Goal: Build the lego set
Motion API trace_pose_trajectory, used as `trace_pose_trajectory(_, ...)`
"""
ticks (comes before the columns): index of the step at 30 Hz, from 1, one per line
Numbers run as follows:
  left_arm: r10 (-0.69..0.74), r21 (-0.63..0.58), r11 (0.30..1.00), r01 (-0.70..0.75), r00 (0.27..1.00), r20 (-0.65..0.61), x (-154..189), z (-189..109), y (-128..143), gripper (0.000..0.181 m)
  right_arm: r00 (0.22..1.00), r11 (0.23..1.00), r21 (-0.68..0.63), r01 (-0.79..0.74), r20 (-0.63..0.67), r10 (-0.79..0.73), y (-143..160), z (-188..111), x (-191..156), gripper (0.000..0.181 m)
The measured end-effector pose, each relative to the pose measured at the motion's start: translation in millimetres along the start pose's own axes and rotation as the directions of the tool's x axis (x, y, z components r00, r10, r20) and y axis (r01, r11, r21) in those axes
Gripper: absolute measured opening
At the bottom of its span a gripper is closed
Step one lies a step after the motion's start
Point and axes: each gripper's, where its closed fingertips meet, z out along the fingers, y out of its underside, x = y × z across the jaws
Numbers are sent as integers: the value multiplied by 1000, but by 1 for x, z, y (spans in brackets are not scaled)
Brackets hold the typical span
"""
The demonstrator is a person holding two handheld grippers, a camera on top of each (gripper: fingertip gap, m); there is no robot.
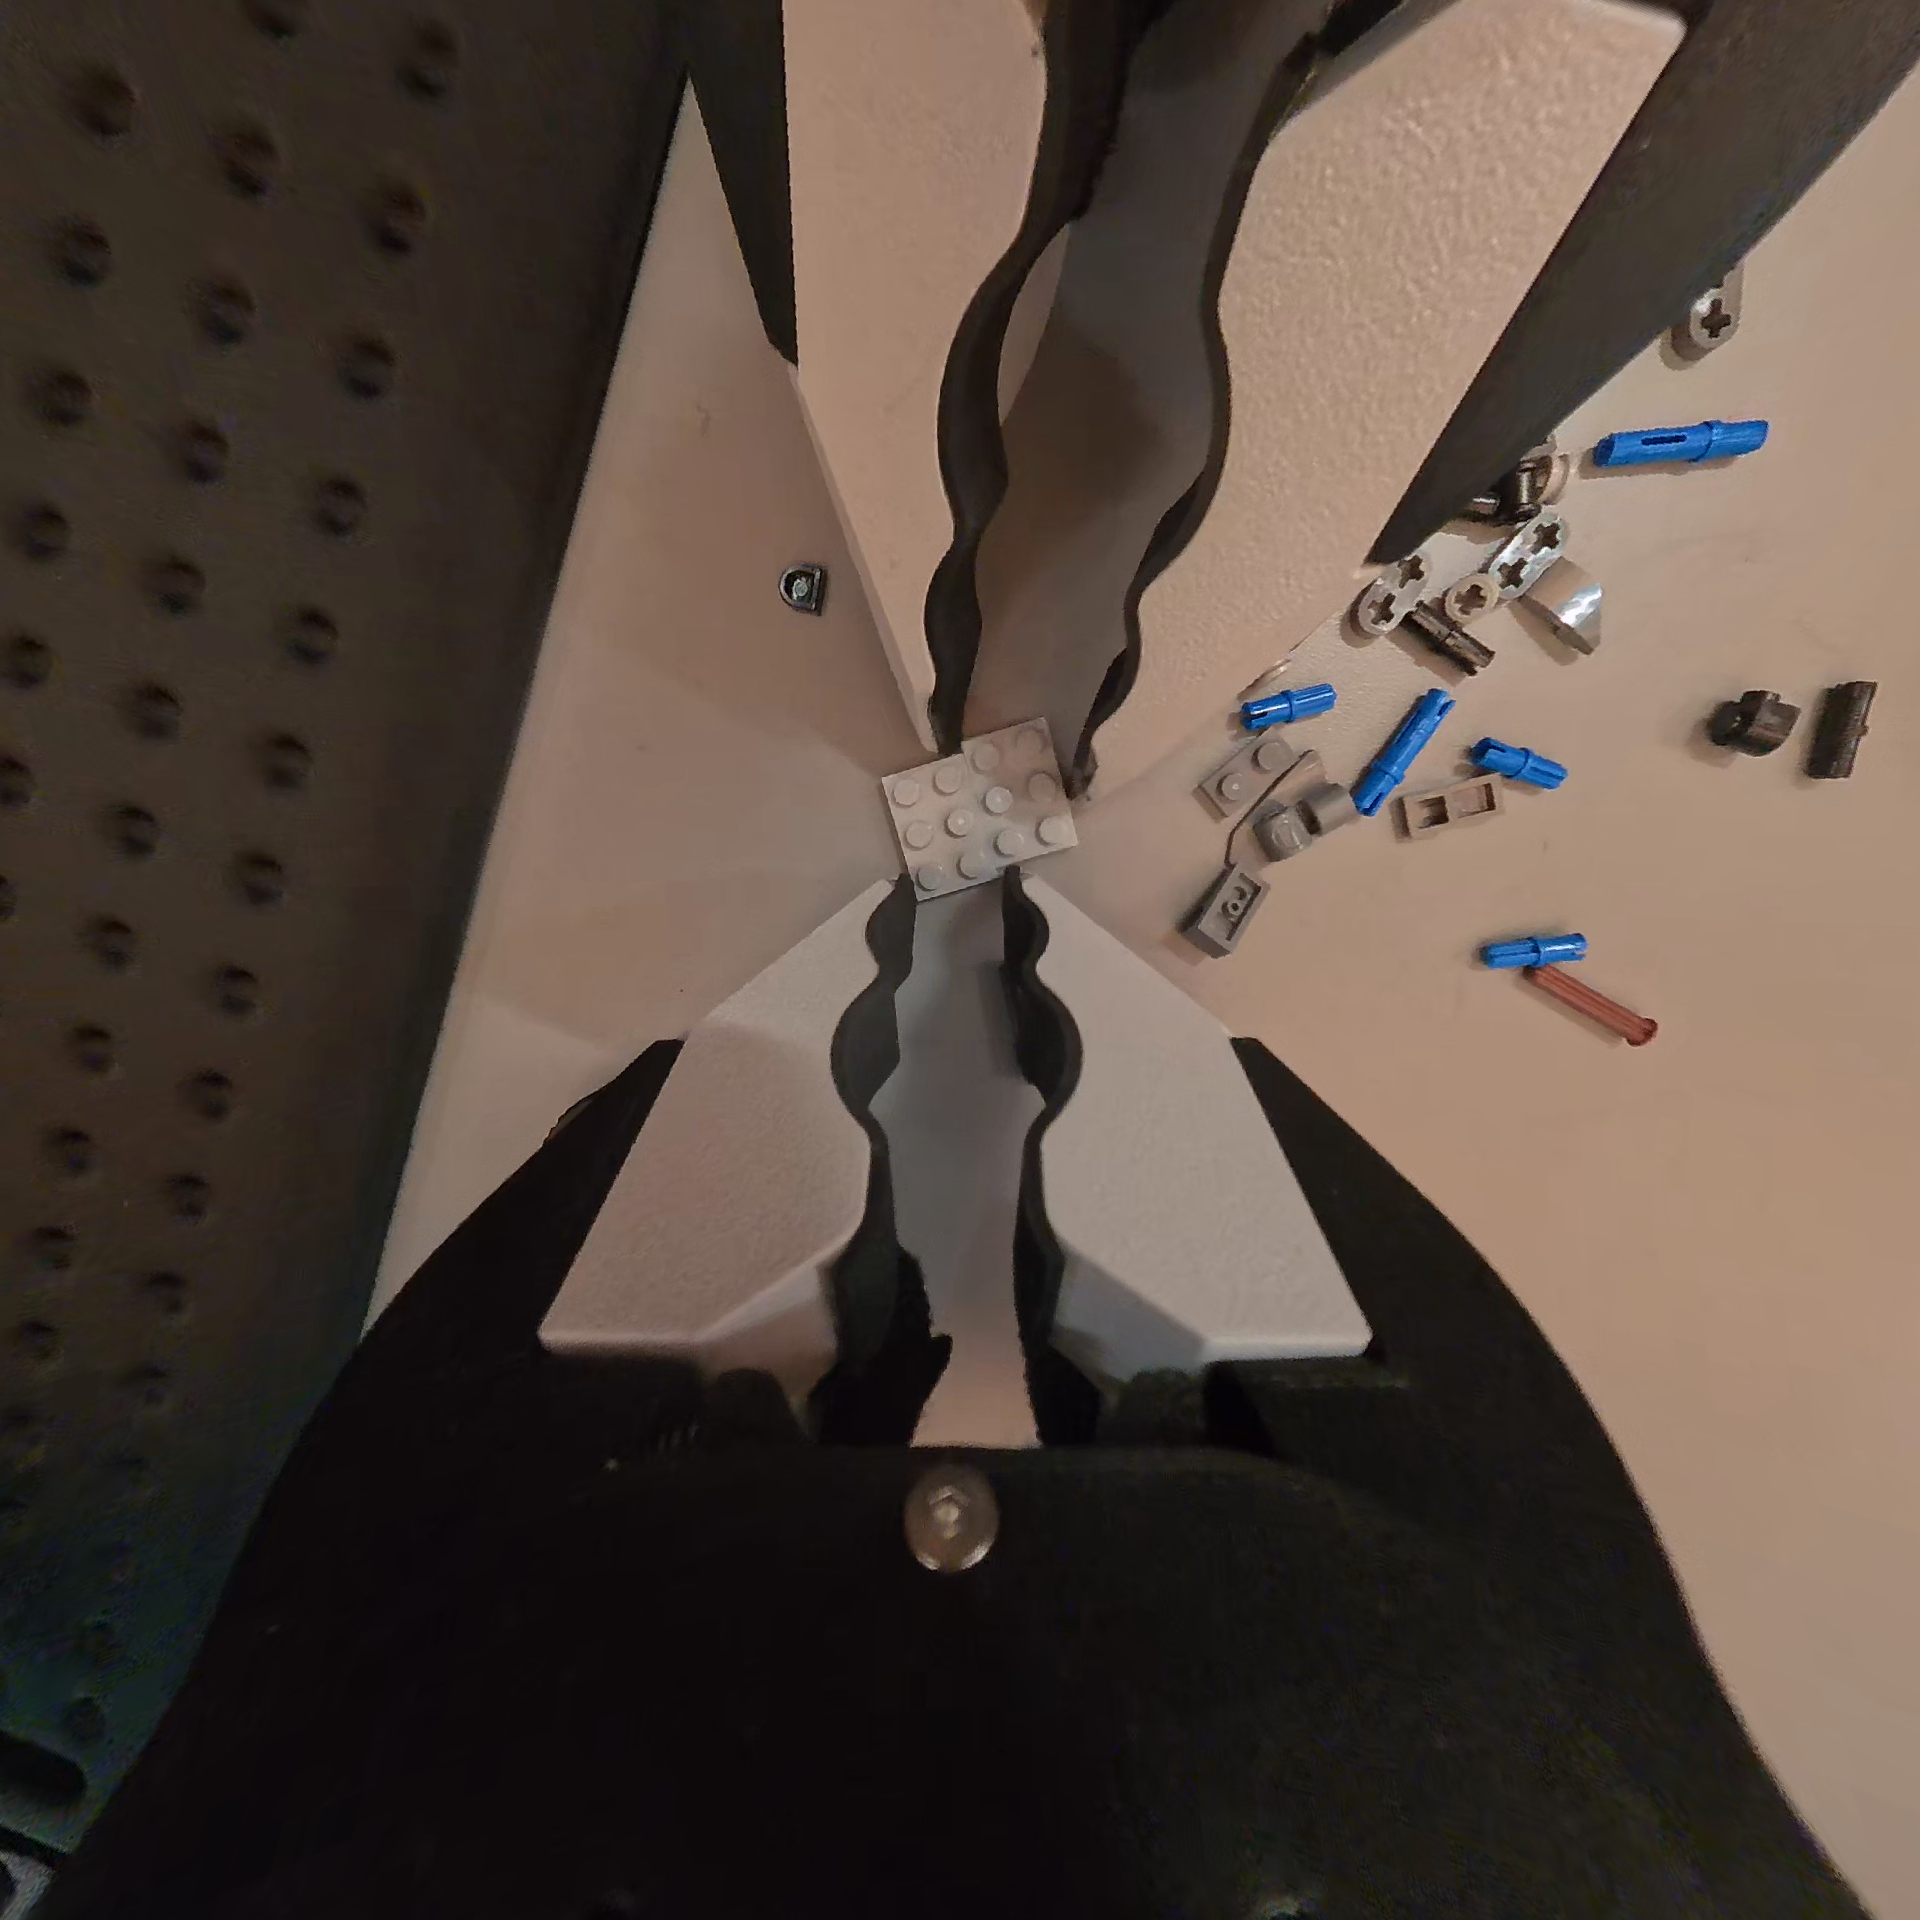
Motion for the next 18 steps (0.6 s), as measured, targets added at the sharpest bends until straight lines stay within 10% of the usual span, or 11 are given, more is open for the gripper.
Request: trace_pose_trajectory(18, 23, -11, 1000, -23, 1000, -14, 1, -2, 2, 19, 1000, 1000, 1, -6, 8, 6, 0, 0, -1, 11)
